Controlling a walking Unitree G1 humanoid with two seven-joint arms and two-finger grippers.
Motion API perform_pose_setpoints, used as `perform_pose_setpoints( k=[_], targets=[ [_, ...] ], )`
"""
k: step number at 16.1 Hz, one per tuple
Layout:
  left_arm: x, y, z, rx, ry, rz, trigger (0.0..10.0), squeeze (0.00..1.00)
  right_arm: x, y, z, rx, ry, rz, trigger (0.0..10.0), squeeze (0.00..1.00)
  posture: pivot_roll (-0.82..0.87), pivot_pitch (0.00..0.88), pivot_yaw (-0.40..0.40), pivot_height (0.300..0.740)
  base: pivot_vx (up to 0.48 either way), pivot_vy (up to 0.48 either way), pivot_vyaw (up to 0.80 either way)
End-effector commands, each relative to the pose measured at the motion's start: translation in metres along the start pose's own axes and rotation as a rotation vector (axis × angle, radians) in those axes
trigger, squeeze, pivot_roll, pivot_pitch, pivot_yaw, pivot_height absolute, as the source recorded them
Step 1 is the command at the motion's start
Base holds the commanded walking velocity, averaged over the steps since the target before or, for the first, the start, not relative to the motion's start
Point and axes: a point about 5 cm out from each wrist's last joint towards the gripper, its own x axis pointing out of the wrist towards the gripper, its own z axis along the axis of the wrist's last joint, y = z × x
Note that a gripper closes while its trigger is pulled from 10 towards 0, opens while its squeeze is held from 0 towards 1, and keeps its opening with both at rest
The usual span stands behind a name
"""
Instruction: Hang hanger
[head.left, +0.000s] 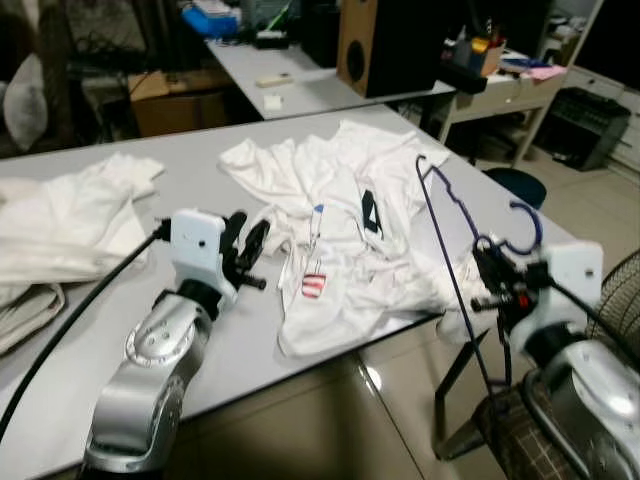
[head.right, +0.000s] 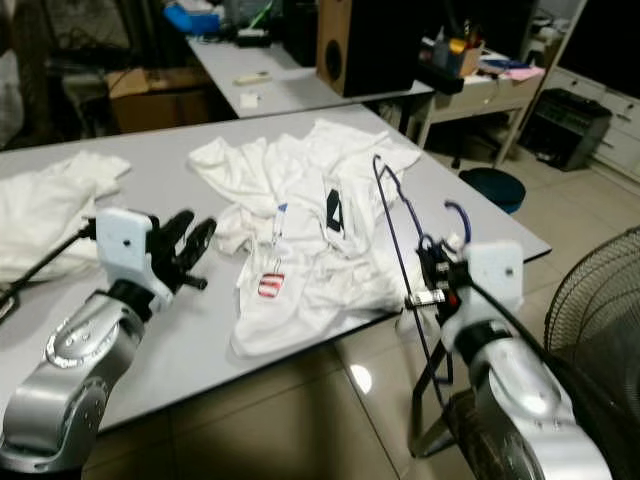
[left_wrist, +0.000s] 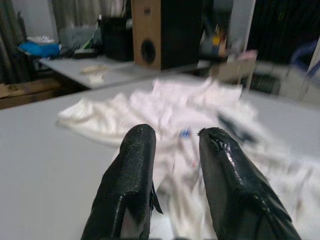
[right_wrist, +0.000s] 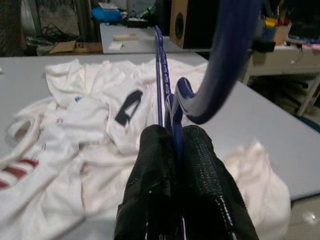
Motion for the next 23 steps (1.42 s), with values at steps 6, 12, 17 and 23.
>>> perform_pose_setpoints(
  k=[6, 12, 17, 23],
  targets=[
    [-0.004, -0.003, -0.013, -0.067, 0.046, -0.039, 10.0, 1.0, 0.004, 0.001, 0.002, 0.033, -0.048, -0.009, 10.0, 0.0, 0.0, 0.0, -0.015, 0.74, 0.0, 0.0, 0.0],
    [0.001, 0.0, -0.008, -0.025, 0.006, -0.035, 10.0, 1.0, 0.006, -0.001, 0.001, 0.039, -0.058, -0.007, 10.0, 0.0, 0.0, 0.0, -0.011, 0.74, 0.1, 0.0, -0.45],
    [0.001, -0.001, -0.01, -0.022, 0.008, -0.047, 10.0, 1.0, 0.005, 0.0, 0.001, 0.034, -0.053, 0.012, 10.0, 0.0, 0.0, 0.0, -0.008, 0.74, 0.339, 0.0, -0.48],
    [-0.002, 0.004, -0.014, -0.013, 0.017, 0.017, 10.0, 1.0, 0.003, 0.004, 0.005, 0.013, -0.068, 0.096, 10.0, 0.0, -0.01, 0.0, -0.022, 0.74, 0.292, 0.0, -0.4]
  ],
)
